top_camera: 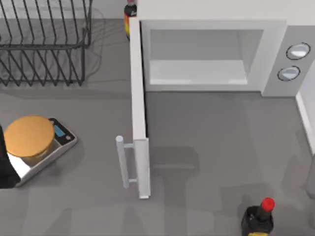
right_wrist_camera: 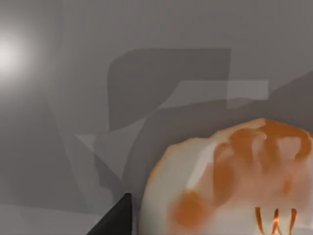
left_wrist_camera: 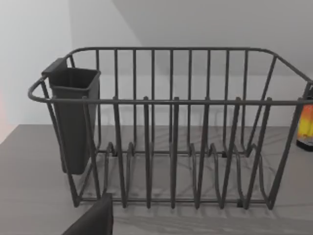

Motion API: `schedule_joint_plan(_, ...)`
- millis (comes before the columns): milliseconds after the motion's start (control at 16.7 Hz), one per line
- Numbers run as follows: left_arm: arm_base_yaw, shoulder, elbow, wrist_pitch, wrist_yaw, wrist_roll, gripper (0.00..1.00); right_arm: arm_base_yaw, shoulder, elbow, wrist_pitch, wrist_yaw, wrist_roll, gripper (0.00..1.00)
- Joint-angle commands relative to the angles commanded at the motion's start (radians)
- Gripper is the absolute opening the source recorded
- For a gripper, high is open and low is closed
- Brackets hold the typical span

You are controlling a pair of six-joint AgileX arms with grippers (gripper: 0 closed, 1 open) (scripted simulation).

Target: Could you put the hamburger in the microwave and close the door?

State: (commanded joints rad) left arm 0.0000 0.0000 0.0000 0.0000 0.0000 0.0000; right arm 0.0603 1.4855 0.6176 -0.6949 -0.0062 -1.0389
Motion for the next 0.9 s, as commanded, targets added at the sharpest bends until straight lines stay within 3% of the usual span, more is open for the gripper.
schedule_joint_plan(600, 0.0, 0.0, 0.0, 0.0, 0.0, 0.0, 1.0, -0.005, -0.15, 0.262, -0.429, 0.001, -0.01, 0.0)
schedule_joint_plan(900, 0.0, 0.0, 0.0, 0.0, 0.0, 0.0, 1.0, -0.005, -0.174, 0.289, -0.464, 0.0, -0.007, 0.0)
